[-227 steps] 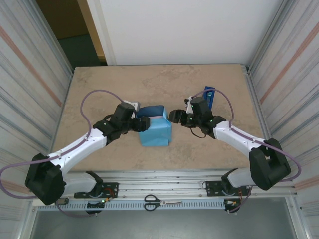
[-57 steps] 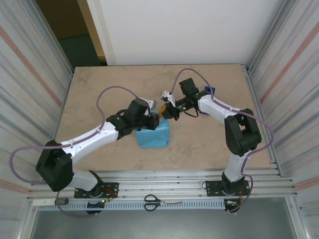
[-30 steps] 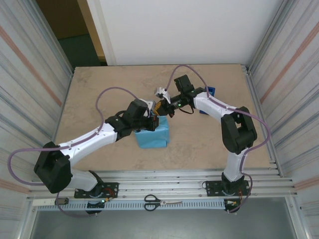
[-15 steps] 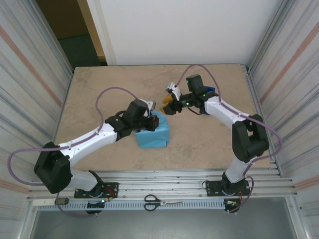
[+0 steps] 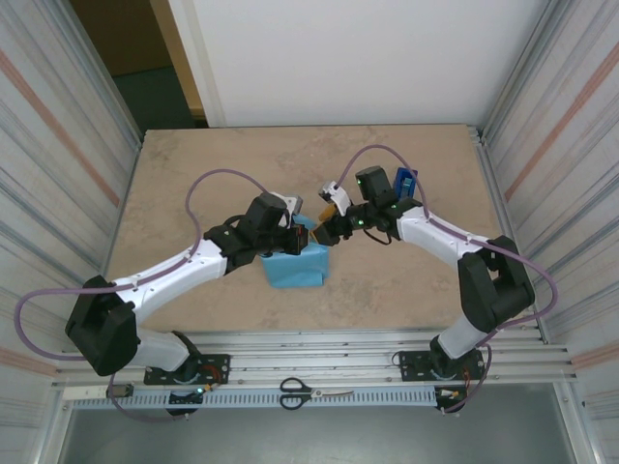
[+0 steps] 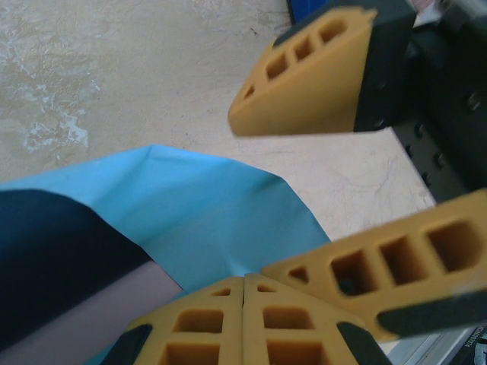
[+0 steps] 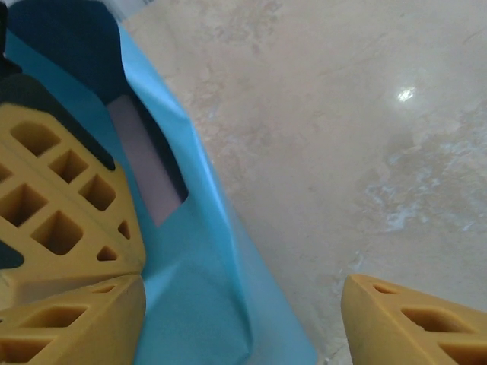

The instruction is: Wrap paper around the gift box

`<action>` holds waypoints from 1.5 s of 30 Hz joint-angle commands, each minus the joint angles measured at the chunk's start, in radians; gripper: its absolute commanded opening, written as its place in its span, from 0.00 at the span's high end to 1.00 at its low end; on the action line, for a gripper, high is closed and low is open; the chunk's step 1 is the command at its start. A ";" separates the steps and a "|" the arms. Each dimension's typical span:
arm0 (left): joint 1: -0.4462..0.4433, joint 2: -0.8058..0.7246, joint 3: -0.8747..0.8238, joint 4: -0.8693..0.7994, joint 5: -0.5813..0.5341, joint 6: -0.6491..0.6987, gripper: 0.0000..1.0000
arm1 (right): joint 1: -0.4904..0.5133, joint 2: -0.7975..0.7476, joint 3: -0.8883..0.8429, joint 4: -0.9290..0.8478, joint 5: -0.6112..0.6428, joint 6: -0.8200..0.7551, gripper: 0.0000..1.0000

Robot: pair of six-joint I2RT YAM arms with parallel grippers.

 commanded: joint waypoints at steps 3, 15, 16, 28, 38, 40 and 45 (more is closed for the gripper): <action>0.002 -0.031 0.015 -0.124 -0.008 0.016 0.95 | 0.016 0.024 -0.087 0.022 0.040 0.030 0.35; 0.180 -0.298 0.062 -0.193 0.030 0.032 0.73 | 0.024 0.000 -0.151 0.074 0.049 0.046 0.38; 0.226 -0.321 0.037 -0.188 0.067 0.025 0.73 | 0.024 -0.002 -0.156 0.077 0.051 0.046 0.38; 0.505 -0.310 -0.160 -0.068 0.372 -0.091 0.70 | 0.030 -0.012 -0.151 0.065 0.063 0.049 0.38; 0.477 -0.249 -0.213 -0.001 0.378 -0.129 0.69 | 0.032 -0.022 -0.159 0.062 0.070 0.054 0.38; 0.458 -0.253 -0.222 0.001 0.357 -0.136 0.69 | 0.033 -0.023 -0.161 0.065 0.073 0.059 0.38; 0.421 -0.297 -0.272 0.010 0.265 -0.175 0.62 | 0.037 -0.025 -0.166 0.072 0.075 0.068 0.38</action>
